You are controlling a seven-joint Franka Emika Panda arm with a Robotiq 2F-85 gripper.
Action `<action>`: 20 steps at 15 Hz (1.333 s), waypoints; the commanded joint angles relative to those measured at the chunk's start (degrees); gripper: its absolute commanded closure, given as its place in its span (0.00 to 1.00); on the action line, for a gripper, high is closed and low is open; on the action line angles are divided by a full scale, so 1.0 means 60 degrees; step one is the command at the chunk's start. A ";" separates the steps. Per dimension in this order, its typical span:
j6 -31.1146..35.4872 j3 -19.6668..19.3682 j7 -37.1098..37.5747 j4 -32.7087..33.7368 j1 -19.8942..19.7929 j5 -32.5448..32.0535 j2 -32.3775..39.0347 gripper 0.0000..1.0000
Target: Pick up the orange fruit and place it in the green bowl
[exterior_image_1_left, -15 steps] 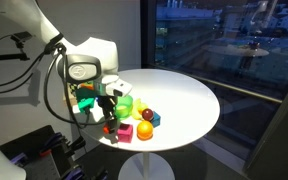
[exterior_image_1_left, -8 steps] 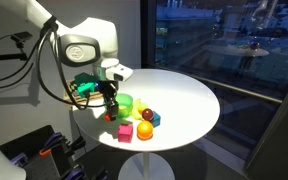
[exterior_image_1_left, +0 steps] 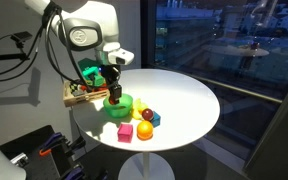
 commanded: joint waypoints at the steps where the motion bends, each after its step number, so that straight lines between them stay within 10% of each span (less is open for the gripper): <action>1: 0.0209 0.0249 0.0010 0.0357 0.0197 0.0290 0.0152 0.74; 3: 0.0648 0.0376 0.0074 0.0362 0.0293 0.0281 0.0234 0.74; 5: 0.1105 0.0472 0.0145 0.0345 0.0328 0.0211 0.0323 0.23; 10: 0.1508 0.0498 0.0122 0.0336 0.0267 0.0120 0.0352 0.00; 20: -0.1770 0.0294 -0.0313 0.0967 0.0018 -0.0138 -0.0184 0.00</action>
